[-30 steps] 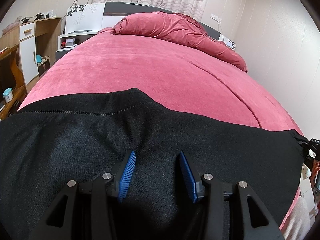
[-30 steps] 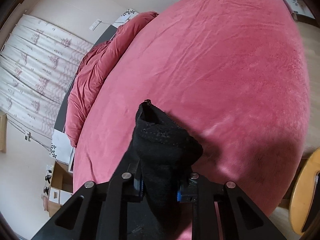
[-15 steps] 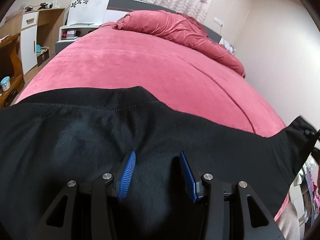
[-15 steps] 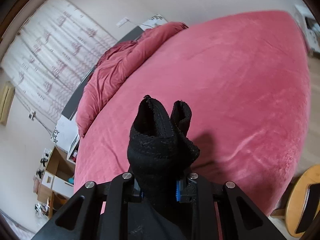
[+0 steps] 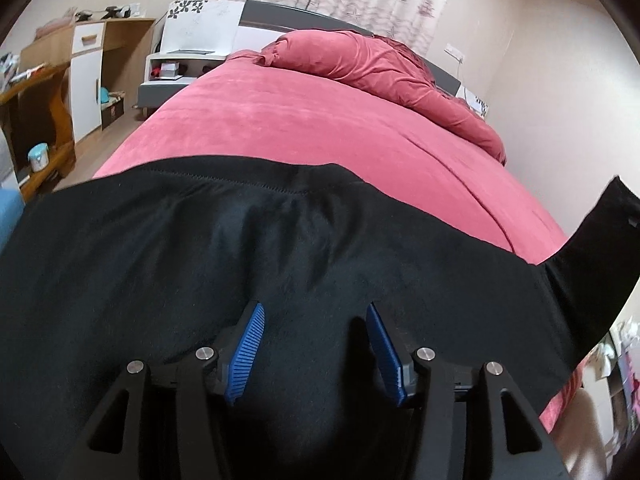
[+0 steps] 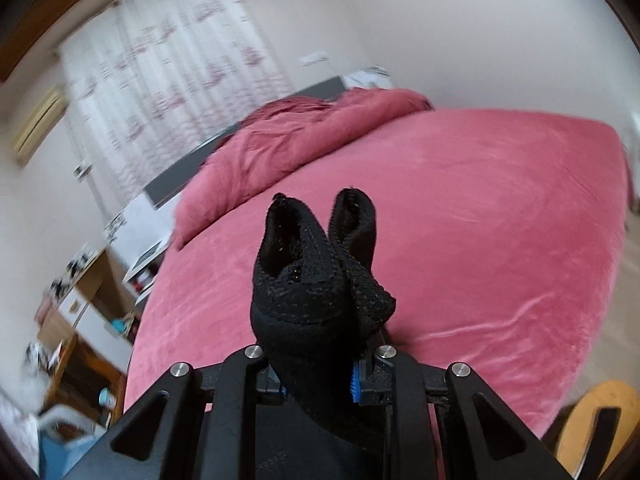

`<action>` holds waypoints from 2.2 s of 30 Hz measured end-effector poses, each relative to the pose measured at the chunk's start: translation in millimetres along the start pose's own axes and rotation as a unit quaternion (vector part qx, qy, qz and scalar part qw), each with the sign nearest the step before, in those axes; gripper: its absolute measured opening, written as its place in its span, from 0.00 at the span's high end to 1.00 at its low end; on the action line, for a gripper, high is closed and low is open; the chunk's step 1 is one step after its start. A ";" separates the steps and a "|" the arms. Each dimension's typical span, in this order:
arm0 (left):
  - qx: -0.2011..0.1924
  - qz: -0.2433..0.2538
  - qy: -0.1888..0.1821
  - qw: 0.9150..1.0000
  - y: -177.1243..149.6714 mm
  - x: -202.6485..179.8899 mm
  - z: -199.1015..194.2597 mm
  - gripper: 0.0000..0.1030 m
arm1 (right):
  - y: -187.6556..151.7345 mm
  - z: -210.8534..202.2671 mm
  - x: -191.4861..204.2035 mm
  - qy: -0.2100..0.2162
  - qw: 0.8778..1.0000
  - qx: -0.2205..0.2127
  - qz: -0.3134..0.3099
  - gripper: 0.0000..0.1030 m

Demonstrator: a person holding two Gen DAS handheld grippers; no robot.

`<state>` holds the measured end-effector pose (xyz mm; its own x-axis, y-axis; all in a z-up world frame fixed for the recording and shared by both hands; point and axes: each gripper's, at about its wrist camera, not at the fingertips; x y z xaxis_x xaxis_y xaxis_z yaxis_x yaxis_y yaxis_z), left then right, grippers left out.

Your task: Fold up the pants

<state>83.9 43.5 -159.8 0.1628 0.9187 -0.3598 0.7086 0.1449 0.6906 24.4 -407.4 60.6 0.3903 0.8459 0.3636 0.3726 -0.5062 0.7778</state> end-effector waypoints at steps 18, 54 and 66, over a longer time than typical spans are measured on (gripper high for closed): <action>-0.023 -0.018 -0.039 0.999 -11.3 12.6 -0.6 0.44 | -147.8 37.6 120.6 0.073 0.976 0.108 -0.173 0.75; 0.130 -0.074 -0.134 0.980 13.1 -95.1 58.1 0.76 | -135.3 40.4 -12.1 -0.034 0.979 0.099 -0.177 0.27; 0.093 -0.064 -0.164 0.980 16.4 -73.2 6.5 0.80 | -149.1 47.5 15.6 0.008 0.960 0.130 -0.247 0.49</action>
<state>88.1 -23.7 -126.2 0.2541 0.7258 -0.6393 0.8454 0.1544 0.5113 14.9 -326.7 -74.1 0.1000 0.9950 -0.0076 0.7070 -0.0657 0.7041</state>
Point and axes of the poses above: each gripper's, at about its wrist camera, not at the fingertips, and z roughly the way its jaws point, x to its left, y to its top, and after that the axes turned 6 degrees about -y, right-handed
